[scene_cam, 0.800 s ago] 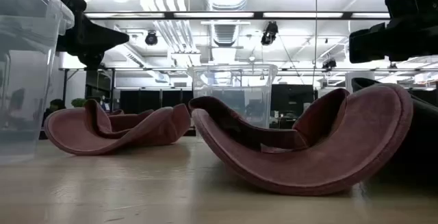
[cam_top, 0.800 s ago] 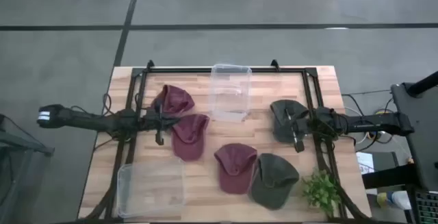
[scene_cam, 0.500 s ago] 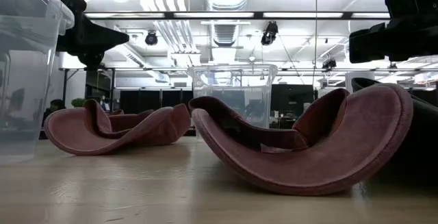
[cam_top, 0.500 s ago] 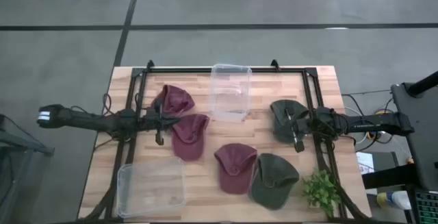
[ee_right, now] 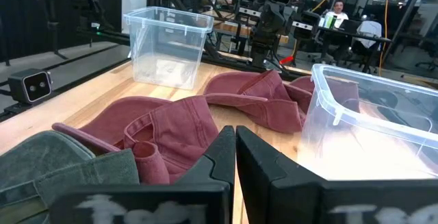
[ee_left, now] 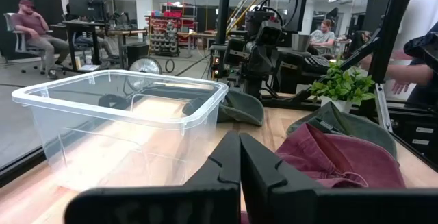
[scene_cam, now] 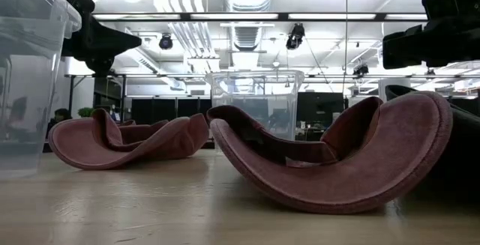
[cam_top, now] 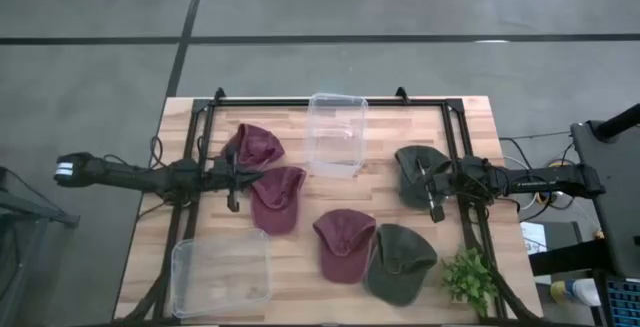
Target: Pick and place caps into container
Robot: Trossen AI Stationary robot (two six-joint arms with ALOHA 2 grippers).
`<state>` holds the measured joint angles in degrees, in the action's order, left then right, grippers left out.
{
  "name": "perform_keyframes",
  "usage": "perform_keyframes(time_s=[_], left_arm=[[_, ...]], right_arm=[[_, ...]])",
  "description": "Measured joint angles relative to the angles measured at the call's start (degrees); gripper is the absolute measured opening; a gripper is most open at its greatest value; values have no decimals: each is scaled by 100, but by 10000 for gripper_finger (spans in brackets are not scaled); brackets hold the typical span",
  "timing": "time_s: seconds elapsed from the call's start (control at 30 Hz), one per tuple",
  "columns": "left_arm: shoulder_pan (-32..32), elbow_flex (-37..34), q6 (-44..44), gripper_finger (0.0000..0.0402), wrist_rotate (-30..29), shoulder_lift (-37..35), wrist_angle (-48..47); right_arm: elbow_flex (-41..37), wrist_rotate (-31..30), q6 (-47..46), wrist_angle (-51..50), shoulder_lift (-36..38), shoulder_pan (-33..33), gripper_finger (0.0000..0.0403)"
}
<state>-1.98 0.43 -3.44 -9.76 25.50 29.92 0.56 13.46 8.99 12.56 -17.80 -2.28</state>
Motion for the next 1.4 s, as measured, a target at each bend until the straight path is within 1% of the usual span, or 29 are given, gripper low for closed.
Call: perform_keyframes(time_s=[1.33,1.4], left_arm=[[-5,0,-1,0,0,0,1],[-4,-1,-1,0,0,0,-1]], right_arm=[[0,1,-4,0,-1,0,8],[-2,4,-223,2,0,0,8]])
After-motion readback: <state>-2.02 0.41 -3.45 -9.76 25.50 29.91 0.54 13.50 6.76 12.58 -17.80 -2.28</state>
